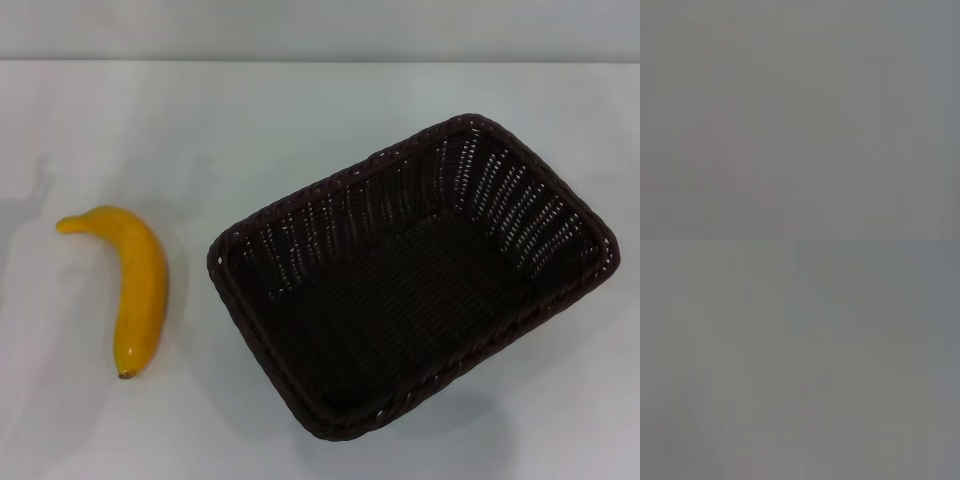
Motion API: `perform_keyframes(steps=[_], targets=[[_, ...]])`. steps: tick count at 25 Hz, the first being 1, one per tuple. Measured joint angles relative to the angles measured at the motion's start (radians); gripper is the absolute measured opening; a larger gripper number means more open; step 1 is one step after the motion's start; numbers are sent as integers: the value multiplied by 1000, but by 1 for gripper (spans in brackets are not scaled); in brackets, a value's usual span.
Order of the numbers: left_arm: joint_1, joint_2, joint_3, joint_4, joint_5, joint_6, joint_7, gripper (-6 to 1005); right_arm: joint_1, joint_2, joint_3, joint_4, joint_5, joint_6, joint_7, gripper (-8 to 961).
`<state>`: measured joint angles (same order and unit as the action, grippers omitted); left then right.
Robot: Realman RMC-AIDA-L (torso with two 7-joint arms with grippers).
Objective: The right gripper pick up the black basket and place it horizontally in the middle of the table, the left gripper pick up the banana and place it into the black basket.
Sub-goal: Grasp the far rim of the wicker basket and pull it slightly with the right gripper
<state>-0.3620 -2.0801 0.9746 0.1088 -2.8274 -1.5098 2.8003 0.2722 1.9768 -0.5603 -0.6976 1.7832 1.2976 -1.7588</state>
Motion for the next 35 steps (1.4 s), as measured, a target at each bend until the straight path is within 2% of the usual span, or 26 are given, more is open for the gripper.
perform_keyframes(steps=[1, 2, 3, 4, 8, 10, 14, 18, 22, 24, 28, 35], targets=[[3, 0, 0, 5, 0, 5, 0, 864, 9, -10, -19, -67, -71, 14, 114, 857], [5, 1, 0, 8, 0, 9, 0, 864, 9, -10, -19, -67, -71, 14, 114, 857], [7, 1, 0, 11, 0, 13, 0, 864, 16, -17, -36, -114, -129, 24, 195, 856], [9, 2, 0, 14, -1, 16, 0, 864, 37, -35, -83, -230, -254, 41, 387, 856], [28, 3, -1, 39, -1, 25, 1, 864, 94, -59, -171, -452, -512, 96, 735, 856], [42, 3, -4, 52, -2, 29, 1, 865, 140, -58, -208, -566, -648, 154, 885, 856], [51, 3, -23, 53, -4, 29, 1, 865, 264, -51, -233, -666, -834, 289, 1067, 856], [57, 5, -31, 54, -5, 31, 1, 863, 380, -51, -246, -676, -948, 400, 1174, 855], [54, 9, -31, 54, -5, 47, 1, 864, 466, -52, -293, -669, -1086, 470, 1263, 855], [52, 10, -31, 55, -4, 54, 1, 865, 505, -45, -318, -645, -1152, 495, 1290, 855], [59, 13, -42, 55, -3, 65, 1, 865, 589, -16, -341, -572, -1259, 521, 1326, 855], [60, 13, -44, 55, 0, 81, 9, 863, 686, 17, -394, -412, -1354, 485, 1357, 854]])
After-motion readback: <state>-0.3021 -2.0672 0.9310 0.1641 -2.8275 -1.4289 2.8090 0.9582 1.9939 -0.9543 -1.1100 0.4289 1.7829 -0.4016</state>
